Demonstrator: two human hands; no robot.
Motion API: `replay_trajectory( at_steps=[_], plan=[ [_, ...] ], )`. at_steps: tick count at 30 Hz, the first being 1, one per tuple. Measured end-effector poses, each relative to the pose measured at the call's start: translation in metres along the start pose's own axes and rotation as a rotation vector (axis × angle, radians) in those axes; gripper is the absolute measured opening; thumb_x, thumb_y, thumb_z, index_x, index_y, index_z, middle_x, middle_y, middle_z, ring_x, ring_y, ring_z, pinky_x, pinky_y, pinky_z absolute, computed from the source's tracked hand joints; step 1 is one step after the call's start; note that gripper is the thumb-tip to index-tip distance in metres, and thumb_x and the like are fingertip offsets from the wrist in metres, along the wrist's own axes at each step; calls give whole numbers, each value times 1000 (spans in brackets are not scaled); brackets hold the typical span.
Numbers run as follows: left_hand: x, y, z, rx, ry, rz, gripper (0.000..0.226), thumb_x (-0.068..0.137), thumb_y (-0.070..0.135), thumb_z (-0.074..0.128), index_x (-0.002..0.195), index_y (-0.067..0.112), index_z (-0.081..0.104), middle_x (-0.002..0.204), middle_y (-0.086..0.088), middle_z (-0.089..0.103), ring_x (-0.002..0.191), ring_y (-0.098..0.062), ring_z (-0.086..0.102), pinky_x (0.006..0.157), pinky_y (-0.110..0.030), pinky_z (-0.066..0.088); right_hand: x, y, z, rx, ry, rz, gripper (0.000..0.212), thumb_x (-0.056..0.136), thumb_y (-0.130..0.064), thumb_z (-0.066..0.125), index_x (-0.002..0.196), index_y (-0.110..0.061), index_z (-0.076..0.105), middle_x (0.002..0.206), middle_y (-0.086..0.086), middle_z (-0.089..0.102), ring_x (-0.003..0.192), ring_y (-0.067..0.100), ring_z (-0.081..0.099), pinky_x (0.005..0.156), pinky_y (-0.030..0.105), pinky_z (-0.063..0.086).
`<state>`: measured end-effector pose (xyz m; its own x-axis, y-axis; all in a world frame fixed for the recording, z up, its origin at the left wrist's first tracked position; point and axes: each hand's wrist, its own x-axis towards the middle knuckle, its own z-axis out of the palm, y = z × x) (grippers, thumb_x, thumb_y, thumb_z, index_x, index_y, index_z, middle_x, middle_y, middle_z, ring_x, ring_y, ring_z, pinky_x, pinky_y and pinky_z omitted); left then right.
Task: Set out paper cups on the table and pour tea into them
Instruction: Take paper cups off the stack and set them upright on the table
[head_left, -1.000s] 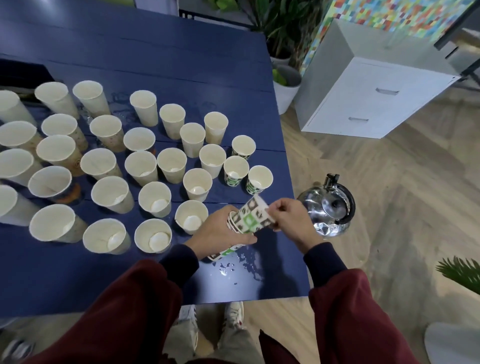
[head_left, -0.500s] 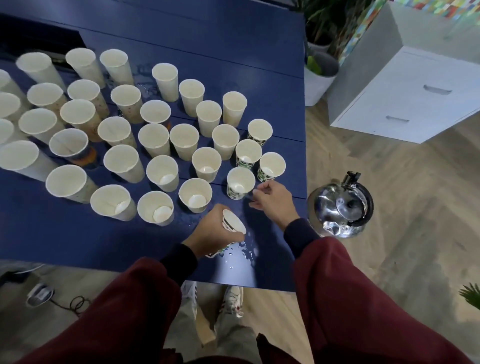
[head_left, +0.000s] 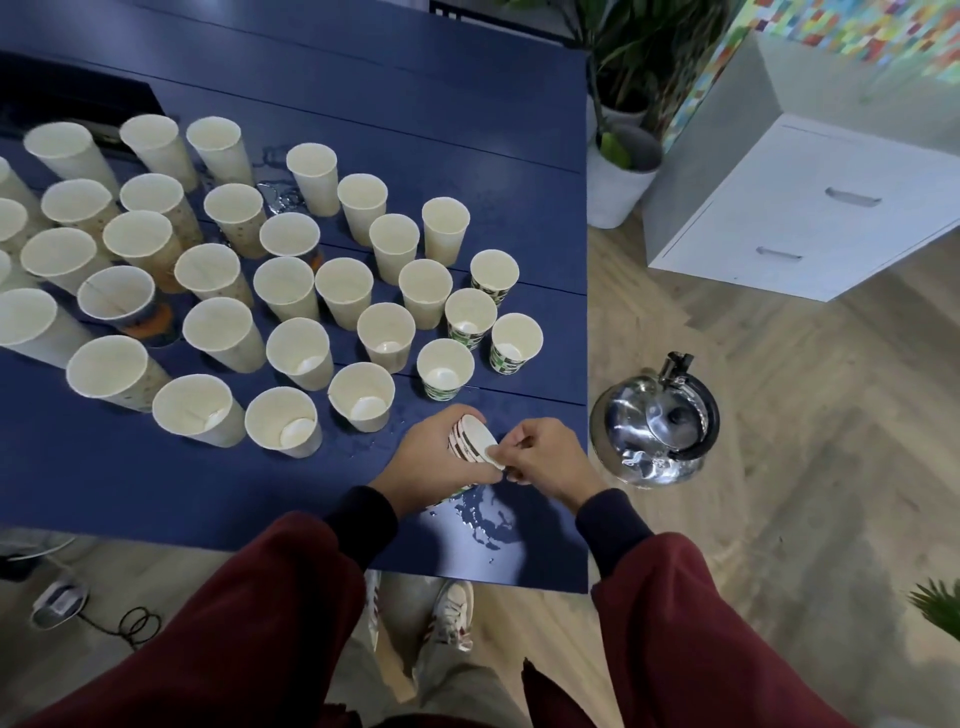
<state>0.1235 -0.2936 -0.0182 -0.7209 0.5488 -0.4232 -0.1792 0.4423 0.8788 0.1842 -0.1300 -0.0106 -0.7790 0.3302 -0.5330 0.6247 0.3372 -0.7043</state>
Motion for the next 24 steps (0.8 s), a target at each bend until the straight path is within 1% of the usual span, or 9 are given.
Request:
replay_trajectory(
  at_steps=[3,6,9,12,16,18,20,22,24],
  plan=[
    [-3,3,1,1,1,30,60,46,44,82,102,30,64,96,3,73,94,-21,68,86,-41,58,0,0,-4,8,-30,-2,21,84,-13,79,70,-10,64,58,3,65,49,14,57,54,22,49],
    [-3,4,1,0,5,30,62,47,47,83,104,29,64,97,6,74,94,-15,68,88,-40,57,3,-2,-6,-2,-19,-23,17,83,-9,78,72,-8,65,57,3,64,48,12,57,56,24,49],
    [-3,1,2,0,23,4,60,47,44,83,102,29,64,95,7,74,93,-14,69,89,-44,57,6,-5,-6,15,-6,-50,18,82,-7,77,70,-9,64,60,5,64,50,15,58,58,28,49],
    [-1,0,1,21,39,-21,56,49,42,82,99,27,62,93,7,74,91,-14,70,87,-47,57,6,-7,-4,66,6,-71,18,83,-6,76,70,-10,64,58,3,61,49,16,56,55,27,46],
    [-3,-6,-8,79,35,-32,52,49,45,77,94,25,60,89,5,73,86,-16,69,84,-50,56,10,-9,-16,144,136,-116,20,89,-7,72,73,-12,63,62,2,57,53,15,55,51,26,47],
    [-5,-12,-13,59,61,-58,56,51,46,80,99,27,58,95,4,70,91,-15,67,86,-48,56,14,-8,-28,208,213,-117,18,92,-8,69,77,-11,61,68,8,58,55,20,59,53,30,51],
    [-6,-16,-17,52,88,-80,60,54,47,83,103,28,55,101,3,66,94,-15,64,87,-44,57,17,-5,-35,215,275,-117,18,94,-10,67,78,-12,58,73,13,59,56,24,62,55,32,53],
    [-6,-15,-17,39,88,-89,66,54,51,85,106,28,52,102,3,64,96,-15,63,87,-41,56,20,-2,-36,190,317,-97,19,94,-11,67,78,-12,57,78,17,61,56,24,63,53,30,53],
    [-5,-13,-17,9,74,-101,74,48,59,85,106,26,52,102,2,66,96,-15,65,88,-42,56,21,2,-29,161,328,-67,19,94,-10,65,78,-12,55,85,22,64,58,23,65,51,26,54]
  ],
)
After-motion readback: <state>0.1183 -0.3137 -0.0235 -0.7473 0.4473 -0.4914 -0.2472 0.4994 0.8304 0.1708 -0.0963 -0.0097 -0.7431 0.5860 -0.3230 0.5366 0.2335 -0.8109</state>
